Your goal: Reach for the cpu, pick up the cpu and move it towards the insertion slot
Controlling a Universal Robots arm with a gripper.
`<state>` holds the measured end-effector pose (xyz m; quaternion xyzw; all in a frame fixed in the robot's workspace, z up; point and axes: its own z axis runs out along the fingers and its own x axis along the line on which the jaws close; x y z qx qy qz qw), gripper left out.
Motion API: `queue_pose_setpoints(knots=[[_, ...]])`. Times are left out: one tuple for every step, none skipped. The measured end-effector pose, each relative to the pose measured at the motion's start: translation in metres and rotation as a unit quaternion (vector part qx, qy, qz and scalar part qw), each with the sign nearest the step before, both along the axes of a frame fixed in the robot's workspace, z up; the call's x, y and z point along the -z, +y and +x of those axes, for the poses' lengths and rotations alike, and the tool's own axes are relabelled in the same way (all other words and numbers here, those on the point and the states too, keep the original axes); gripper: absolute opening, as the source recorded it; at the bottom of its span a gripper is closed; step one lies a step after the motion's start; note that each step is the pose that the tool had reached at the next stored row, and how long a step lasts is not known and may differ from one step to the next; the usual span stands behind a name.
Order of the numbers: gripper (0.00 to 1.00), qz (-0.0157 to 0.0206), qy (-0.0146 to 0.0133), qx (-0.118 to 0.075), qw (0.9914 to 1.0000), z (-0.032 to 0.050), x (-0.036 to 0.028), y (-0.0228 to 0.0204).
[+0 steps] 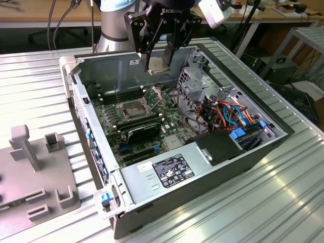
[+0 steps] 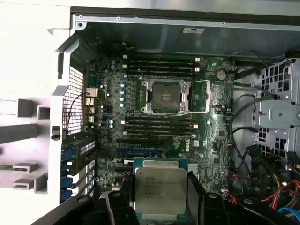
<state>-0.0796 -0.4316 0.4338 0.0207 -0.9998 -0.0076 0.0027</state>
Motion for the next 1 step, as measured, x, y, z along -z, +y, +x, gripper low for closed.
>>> queue_pose_setpoints(knots=[[0.55,0.0000,0.0000,0.000,1.00000,0.0000,0.0000,0.0000]])
